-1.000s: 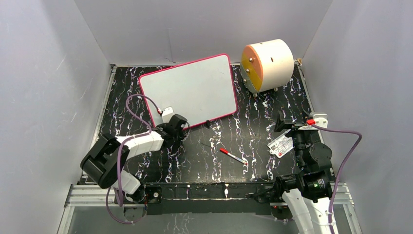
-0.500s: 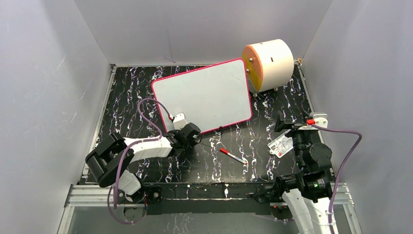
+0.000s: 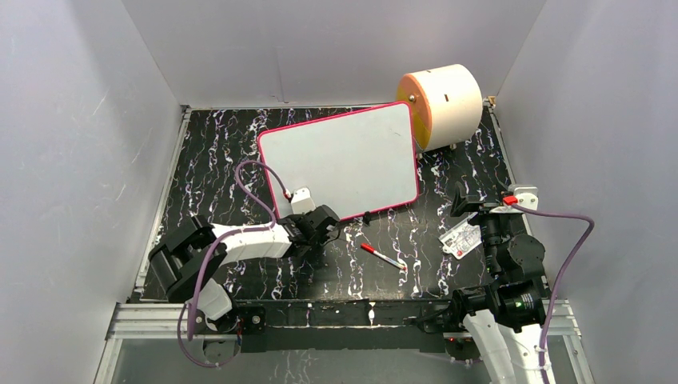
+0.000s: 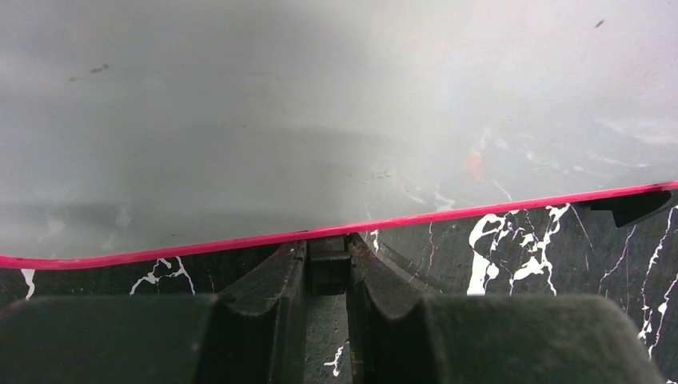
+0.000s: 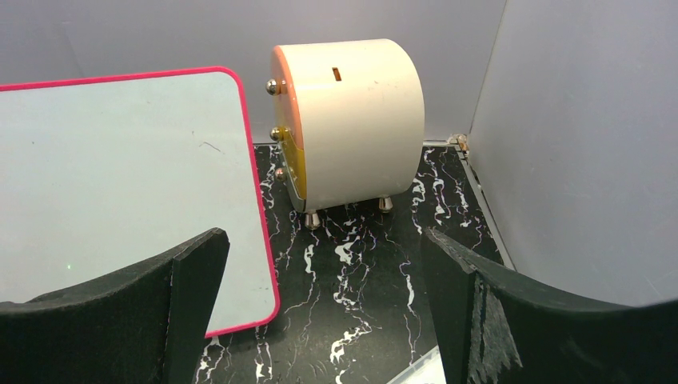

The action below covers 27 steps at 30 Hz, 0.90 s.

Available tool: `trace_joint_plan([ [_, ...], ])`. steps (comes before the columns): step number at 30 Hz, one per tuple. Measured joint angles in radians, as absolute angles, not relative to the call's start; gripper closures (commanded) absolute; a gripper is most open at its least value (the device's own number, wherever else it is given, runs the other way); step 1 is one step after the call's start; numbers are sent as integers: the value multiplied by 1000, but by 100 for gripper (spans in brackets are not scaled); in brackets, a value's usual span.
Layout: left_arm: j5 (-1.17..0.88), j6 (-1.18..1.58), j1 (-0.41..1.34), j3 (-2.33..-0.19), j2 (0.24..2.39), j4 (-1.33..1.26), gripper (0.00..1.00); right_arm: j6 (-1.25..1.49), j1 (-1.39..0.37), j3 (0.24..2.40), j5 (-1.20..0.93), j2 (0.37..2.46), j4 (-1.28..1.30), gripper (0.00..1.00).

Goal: Write a sentence on the whiteboard
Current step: Move the whiteboard stand to the center of the board.

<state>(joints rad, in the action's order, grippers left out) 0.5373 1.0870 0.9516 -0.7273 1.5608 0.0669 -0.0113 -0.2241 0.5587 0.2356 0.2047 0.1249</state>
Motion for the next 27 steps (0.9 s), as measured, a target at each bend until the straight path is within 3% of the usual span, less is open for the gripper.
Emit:
trace_joint_plan([
  [9,532,1126,967,-738,1566,80,68,-11,-224,559,232,218,126,1],
  [18,496,1159,986,-752,1552,95,39,-10,-224,561,220,241,136,1],
  [27,459,1139,992,-752,1442,234,16,52,-224,646,196,372,234,1],
])
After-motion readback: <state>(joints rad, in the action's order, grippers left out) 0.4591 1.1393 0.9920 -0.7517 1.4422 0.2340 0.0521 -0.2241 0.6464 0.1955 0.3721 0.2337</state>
